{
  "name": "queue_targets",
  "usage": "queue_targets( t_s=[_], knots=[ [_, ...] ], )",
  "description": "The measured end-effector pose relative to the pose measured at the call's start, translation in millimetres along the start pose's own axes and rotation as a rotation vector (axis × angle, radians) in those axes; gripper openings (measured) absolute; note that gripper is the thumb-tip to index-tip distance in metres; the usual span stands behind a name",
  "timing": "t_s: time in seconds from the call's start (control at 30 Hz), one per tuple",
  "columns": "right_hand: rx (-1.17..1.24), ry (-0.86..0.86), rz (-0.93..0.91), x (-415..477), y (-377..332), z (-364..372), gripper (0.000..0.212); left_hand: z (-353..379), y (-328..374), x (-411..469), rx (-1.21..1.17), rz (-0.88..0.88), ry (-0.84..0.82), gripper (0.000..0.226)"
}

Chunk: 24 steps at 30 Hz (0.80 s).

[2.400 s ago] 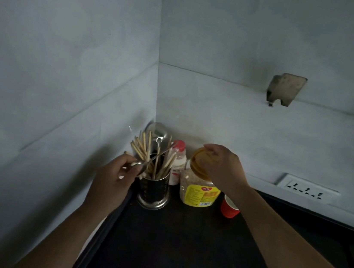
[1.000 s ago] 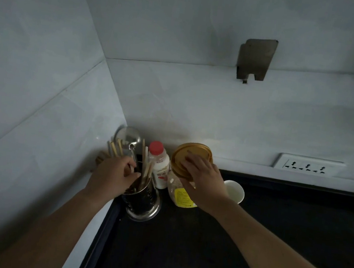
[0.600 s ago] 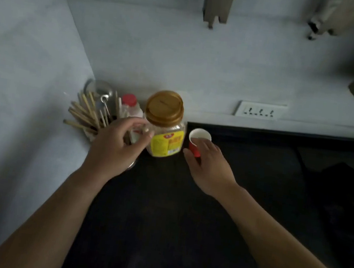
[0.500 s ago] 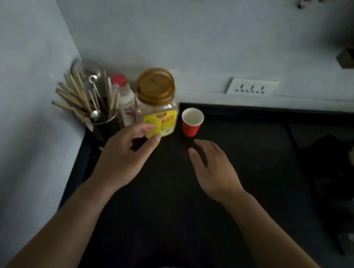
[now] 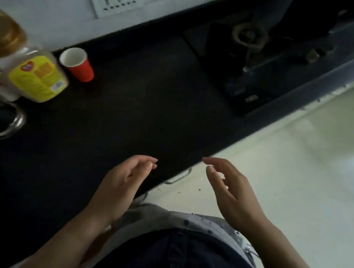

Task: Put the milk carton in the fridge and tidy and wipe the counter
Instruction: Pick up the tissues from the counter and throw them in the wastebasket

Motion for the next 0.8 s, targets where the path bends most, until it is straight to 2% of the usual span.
queue_targets(
  t_s=[0.3, 0.5, 0.67, 0.8],
  knots=[
    [0.160, 0.324, 0.236, -165.5, 160.3, -109.9, 0.049, 226.1, 63.7, 63.7, 0.098, 0.080, -0.376, 0.037],
    [0.312, 0.591, 0.366, -259.8, 234.6, -153.7, 0.043, 356.4, 104.3, 90.9, 0.243, 0.132, -0.640, 0.047],
    [0.436, 0.707, 0.426, -285.3, 274.6, -179.8, 0.027, 418.3, 130.5, 122.0, 0.306, 0.135, -0.732, 0.032],
    [0.442, 0.743, 0.451, -276.5, 307.1, -225.7, 0.028, 468.0, 153.8, 162.9, 0.346, 0.150, -0.789, 0.027]
  ],
)
Point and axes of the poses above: each hand's wrist, its own x-axis towards the middle knuckle, its own z-axis out of the palm, y = z × x, the point moved 10 cm from there along x, towards the middle knuckle, and after that the axes turned 13 degrees about -y, right-handed, at the moved point
